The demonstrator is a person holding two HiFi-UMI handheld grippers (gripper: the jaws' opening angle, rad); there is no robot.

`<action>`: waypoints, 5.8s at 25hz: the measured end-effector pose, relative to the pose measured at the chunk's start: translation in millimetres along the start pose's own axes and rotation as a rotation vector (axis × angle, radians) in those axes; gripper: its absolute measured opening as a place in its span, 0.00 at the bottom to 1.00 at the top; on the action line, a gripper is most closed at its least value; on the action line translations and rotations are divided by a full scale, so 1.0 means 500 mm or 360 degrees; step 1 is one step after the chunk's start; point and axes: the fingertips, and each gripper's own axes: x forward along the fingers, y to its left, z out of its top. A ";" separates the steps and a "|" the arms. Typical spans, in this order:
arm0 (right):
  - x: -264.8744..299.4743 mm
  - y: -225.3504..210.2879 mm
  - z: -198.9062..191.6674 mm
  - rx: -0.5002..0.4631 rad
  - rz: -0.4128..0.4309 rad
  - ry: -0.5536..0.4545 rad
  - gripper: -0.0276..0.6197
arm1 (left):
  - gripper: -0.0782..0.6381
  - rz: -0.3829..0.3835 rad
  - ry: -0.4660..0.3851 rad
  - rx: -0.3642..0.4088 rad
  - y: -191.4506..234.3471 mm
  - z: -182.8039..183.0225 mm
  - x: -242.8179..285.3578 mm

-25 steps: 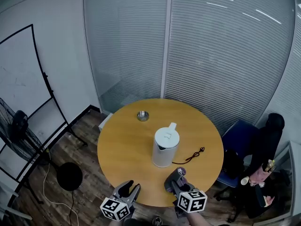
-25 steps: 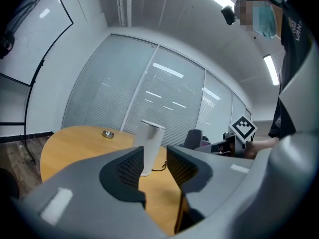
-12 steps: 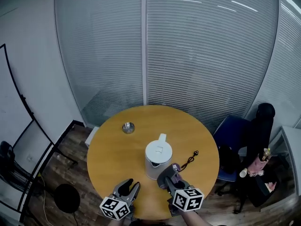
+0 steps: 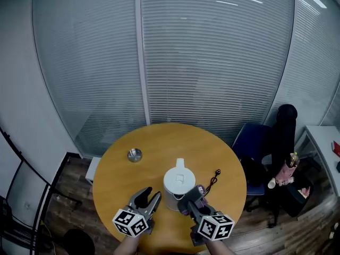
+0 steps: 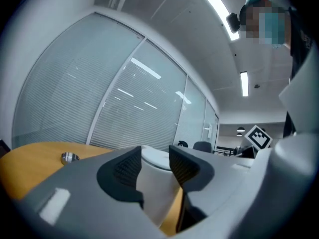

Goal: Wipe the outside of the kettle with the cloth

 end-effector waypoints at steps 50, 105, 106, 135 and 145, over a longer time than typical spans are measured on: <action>0.078 -0.177 0.011 -0.0236 -0.0223 0.0256 0.14 | 0.37 -0.0089 0.0092 -0.0022 0.008 -0.040 0.135; 0.183 -0.294 -0.154 -0.0318 -0.0223 0.0565 0.14 | 0.36 -0.0079 0.0071 -0.0089 0.008 -0.049 0.135; 0.182 -0.300 -0.170 -0.0309 -0.0230 0.0596 0.14 | 0.36 -0.0078 0.0072 -0.0089 0.007 -0.050 0.134; -0.061 -0.162 -0.105 -0.0194 -0.0027 0.0339 0.14 | 0.30 0.0257 0.0156 -0.0170 -0.084 -0.169 -0.044; -0.140 -0.110 -0.133 -0.0266 0.0204 0.0424 0.14 | 0.16 0.0475 0.0128 -0.0174 -0.173 -0.226 -0.143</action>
